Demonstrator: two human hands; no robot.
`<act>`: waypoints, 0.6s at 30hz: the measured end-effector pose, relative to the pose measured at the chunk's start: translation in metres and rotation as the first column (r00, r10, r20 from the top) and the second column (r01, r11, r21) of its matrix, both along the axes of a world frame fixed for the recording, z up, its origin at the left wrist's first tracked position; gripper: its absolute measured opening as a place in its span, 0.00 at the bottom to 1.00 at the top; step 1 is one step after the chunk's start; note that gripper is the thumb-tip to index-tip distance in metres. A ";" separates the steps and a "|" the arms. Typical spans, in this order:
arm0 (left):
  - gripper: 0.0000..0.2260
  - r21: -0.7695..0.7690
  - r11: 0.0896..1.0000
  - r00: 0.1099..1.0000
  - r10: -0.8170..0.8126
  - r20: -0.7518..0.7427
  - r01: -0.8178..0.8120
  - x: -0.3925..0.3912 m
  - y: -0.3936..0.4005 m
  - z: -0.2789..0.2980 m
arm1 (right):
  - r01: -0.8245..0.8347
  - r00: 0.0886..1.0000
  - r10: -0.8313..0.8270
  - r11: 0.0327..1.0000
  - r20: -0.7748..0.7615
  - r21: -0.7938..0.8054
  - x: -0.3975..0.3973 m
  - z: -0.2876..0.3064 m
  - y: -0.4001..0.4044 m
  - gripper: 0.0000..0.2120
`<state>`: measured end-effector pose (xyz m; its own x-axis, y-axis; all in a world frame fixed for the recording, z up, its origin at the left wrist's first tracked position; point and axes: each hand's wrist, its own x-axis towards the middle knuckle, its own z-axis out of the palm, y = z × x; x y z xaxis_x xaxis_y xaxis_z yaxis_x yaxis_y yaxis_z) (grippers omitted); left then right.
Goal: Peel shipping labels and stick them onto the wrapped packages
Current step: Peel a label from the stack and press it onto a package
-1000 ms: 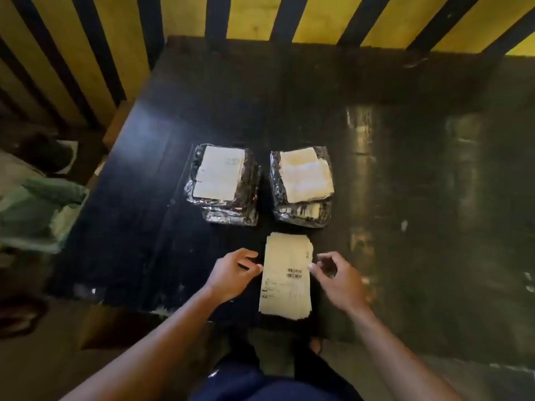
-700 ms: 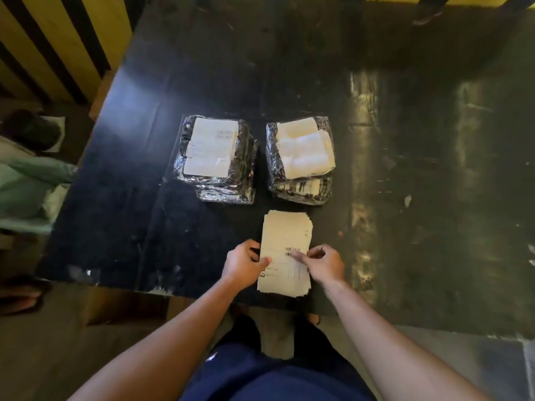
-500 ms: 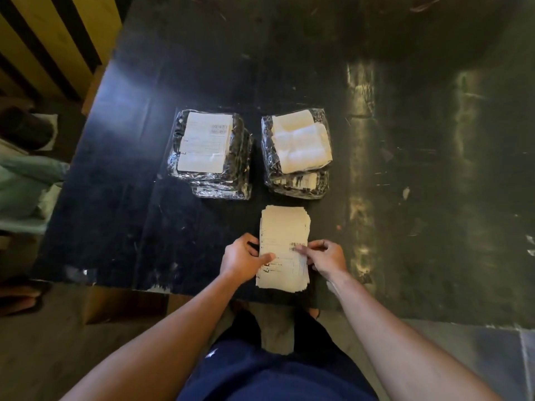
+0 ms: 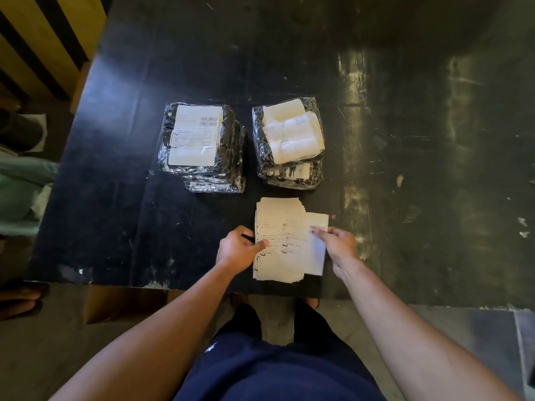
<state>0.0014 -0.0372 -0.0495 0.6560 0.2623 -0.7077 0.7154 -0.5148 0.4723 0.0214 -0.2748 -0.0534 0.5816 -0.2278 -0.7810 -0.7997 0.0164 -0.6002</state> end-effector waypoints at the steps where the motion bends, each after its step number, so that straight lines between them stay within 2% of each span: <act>1: 0.23 0.049 0.999 0.999 0.004 0.040 -0.006 0.000 -0.002 0.003 | 0.019 1.000 -0.020 1.000 0.019 0.013 0.001 0.008 -0.006 0.04; 3: 0.22 0.139 0.989 0.978 0.018 0.208 -0.047 -0.001 -0.007 0.017 | 0.012 0.996 -0.016 0.999 0.087 0.037 0.002 0.029 -0.015 0.04; 4: 0.22 0.109 0.991 0.953 0.043 0.300 -0.079 0.000 -0.010 0.028 | -0.007 0.991 0.001 0.999 0.137 0.043 0.003 0.042 -0.016 0.04; 6: 0.24 -0.105 0.991 0.920 0.118 0.373 -0.085 0.007 -0.016 0.056 | -0.058 0.970 0.043 0.997 0.241 0.056 0.006 0.072 -0.012 0.04; 9: 0.31 -0.468 0.884 0.945 0.160 0.284 -0.010 0.017 -0.028 0.108 | -0.148 0.918 0.104 0.985 0.383 0.088 0.010 0.119 0.004 0.04; 11: 0.27 -0.595 0.803 0.956 0.174 0.235 0.000 0.022 -0.032 0.137 | -0.224 0.881 0.155 0.969 0.448 0.106 0.011 0.146 0.014 0.04; 13: 0.18 -0.668 0.744 0.952 0.217 0.216 -0.018 0.025 -0.029 0.157 | -0.304 0.846 0.215 0.946 0.488 0.111 0.010 0.168 0.019 0.05; 15: 0.14 -0.678 0.735 0.936 0.254 0.244 -0.023 0.027 -0.022 0.176 | -0.354 0.800 0.230 0.927 0.553 0.126 0.012 0.191 0.016 0.04; 18: 0.19 -0.667 0.745 0.913 0.263 0.311 0.013 0.031 -0.014 0.202 | -0.344 0.740 0.172 0.928 0.650 0.146 0.024 0.221 0.004 0.04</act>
<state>0.0322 -0.0514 0.1522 0.8907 -0.0667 -0.4496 0.4543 0.0944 0.8859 0.0451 -0.2705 0.1681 0.9602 0.1476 -0.2371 -0.2501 0.0766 -0.9652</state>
